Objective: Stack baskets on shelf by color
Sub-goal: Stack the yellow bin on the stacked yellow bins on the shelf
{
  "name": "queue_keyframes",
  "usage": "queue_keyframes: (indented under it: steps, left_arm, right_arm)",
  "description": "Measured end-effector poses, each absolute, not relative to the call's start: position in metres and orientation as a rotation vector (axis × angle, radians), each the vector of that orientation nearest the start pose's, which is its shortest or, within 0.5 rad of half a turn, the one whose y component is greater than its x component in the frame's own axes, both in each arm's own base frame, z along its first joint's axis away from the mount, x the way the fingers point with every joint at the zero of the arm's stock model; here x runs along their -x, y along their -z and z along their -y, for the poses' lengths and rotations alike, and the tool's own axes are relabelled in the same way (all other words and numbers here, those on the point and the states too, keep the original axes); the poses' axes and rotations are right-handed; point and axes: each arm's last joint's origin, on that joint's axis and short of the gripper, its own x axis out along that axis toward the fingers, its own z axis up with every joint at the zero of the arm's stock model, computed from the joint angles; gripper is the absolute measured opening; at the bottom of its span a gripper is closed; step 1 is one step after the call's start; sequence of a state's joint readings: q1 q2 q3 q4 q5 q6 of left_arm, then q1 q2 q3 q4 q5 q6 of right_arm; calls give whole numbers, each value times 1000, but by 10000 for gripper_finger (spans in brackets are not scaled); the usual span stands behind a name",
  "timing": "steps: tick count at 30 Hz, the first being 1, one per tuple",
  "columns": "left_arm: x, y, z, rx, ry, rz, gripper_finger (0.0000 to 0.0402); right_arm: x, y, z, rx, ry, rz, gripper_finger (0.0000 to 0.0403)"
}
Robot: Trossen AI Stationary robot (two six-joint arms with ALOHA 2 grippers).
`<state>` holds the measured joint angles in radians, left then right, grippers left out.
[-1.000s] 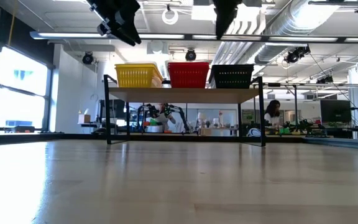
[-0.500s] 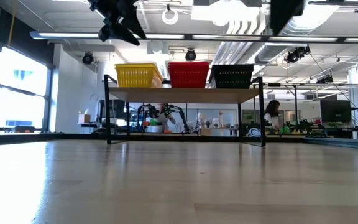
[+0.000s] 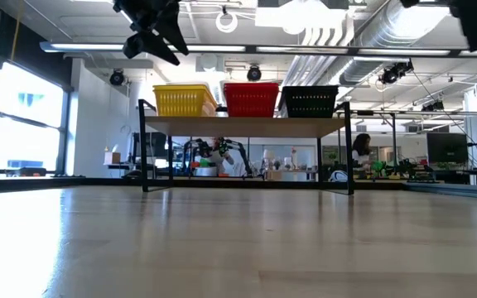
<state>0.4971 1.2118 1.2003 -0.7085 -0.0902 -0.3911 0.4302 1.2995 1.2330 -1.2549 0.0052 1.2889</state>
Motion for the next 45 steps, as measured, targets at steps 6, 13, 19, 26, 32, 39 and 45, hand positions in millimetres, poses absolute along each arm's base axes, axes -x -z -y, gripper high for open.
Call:
queue_keyframes:
  steps: [6,13,19,26,32,39,45]
  left_arm:
    - [-221,-344,-107,515,-654,-602,162]
    - [-226,-344,-97,489,-633,-609,162]
    - [-227,-344,-93,482,-617,-613,162]
    - [-228,-344,-90,479,-607,-616,162]
    - [-228,-344,-90,479,-608,-623,162]
    - [-228,-344,-90,479,-608,-622,162]
    - [-228,-344,-90,479,-608,-622,162]
  right_arm:
    - [-190,-292,-115,-868,566,-1310,108]
    - [-172,-278,-138,-935,653,-1324,108]
    - [-159,-269,-155,-1001,702,-1296,108]
    - [-147,-250,-172,-1133,739,-1269,108]
    - [-135,-234,-186,-1163,783,-1292,108]
    - [-127,-221,-200,-1086,810,-1349,108]
    - [-125,-201,-212,-982,867,-1371,108]
